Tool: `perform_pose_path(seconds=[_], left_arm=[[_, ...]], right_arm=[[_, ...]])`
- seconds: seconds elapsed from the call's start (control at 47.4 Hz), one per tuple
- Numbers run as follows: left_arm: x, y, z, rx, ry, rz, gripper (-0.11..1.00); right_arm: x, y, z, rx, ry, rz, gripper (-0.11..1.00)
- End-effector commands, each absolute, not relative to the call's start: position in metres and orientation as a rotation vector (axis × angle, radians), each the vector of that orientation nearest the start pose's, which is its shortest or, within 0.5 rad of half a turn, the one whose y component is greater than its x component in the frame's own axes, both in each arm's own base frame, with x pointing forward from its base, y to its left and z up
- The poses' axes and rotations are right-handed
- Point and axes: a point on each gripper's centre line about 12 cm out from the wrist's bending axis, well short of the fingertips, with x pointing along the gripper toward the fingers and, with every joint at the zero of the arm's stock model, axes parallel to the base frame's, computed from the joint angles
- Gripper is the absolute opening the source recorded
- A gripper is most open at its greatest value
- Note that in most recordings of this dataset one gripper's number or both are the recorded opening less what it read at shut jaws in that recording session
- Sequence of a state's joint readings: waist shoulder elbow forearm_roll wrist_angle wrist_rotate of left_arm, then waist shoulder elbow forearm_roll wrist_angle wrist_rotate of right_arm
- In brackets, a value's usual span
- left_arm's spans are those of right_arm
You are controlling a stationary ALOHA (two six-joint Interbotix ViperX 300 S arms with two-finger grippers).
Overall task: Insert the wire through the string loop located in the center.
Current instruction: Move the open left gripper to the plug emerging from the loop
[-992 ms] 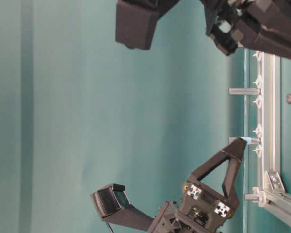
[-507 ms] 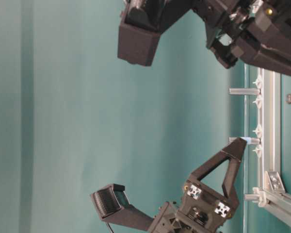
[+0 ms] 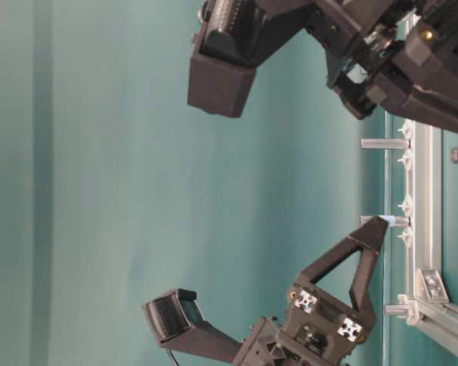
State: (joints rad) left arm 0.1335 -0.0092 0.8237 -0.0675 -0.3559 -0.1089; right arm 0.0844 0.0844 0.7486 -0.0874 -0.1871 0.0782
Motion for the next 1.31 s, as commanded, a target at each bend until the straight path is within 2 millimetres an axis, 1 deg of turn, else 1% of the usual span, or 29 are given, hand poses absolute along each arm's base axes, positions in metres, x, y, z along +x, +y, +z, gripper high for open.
perform_pose_path(seconds=[0.0, 0.19, 0.317, 0.718, 1.034, 1.182, 1.288], left_arm=[[0.368, 0.051, 0.171, -0.190, 0.402, 0.187, 0.00], [0.369, 0.051, 0.172, -0.188, 0.400, 0.184, 0.00], [0.370, 0.044, 0.172, -0.185, 0.400, 0.167, 0.00], [0.373, 0.003, 0.172, -0.167, 0.418, 0.059, 0.00], [0.373, -0.034, 0.173, -0.143, 0.444, -0.039, 0.00], [0.372, -0.045, 0.172, -0.137, 0.466, -0.065, 0.00], [0.370, -0.048, 0.169, -0.135, 0.493, -0.073, 0.00]], right_arm=[[0.385, 0.033, 0.139, -0.030, 0.605, 0.099, 0.07], [0.386, 0.033, 0.140, -0.031, 0.603, 0.099, 0.07], [0.386, 0.033, 0.140, -0.031, 0.603, 0.099, 0.07], [0.385, 0.034, 0.140, -0.035, 0.601, 0.101, 0.07], [0.386, 0.034, 0.141, -0.040, 0.593, 0.106, 0.07], [0.386, 0.034, 0.141, -0.040, 0.593, 0.105, 0.07], [0.386, 0.034, 0.141, -0.040, 0.593, 0.105, 0.07]])
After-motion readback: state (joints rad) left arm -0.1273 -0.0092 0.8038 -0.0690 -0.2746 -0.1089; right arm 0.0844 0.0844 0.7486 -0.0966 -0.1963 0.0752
